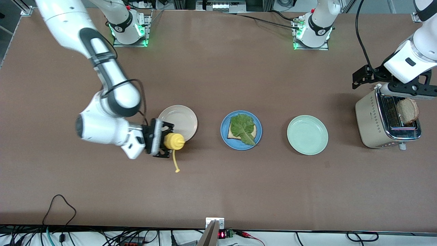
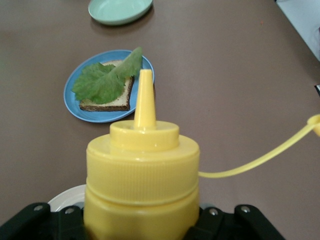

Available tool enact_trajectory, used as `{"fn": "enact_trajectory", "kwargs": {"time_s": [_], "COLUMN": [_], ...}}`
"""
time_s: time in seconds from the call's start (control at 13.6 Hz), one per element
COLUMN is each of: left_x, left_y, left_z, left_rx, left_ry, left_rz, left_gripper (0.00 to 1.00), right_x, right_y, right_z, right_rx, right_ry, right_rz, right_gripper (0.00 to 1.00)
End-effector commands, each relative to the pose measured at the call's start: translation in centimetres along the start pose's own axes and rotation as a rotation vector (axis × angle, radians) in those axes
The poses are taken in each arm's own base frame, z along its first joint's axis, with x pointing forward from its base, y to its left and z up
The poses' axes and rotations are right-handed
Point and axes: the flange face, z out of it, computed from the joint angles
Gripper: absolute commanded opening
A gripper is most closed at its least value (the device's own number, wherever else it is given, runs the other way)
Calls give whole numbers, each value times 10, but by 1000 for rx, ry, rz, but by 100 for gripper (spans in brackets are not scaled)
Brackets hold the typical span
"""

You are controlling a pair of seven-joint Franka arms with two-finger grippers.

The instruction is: Make sandwich in blue plate with both arms

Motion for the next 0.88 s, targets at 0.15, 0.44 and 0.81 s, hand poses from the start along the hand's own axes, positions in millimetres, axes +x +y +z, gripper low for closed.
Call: {"fn": "enact_trajectory", "kwargs": {"time_s": [0.15,0.44,0.81], "left_x": [-1,-1,-1], "left_y": [0,-1,0], "left_z": [-6,-5,-5], "left_rx": [-2,-1,-2], "left_ry": [-3,-3,-3], "left_rz": [-8,-9,-8], "left_gripper": [100,100,100], "right_x": [64,112,158], "right_y": [-29,-60,-88], "right_z": [33,71,114], "right_rx": [-112,-250,-286], "right_ry": [-191,-417,-635], "right_rz": [-41,-94,-185], "right_gripper": [25,27,27]}}
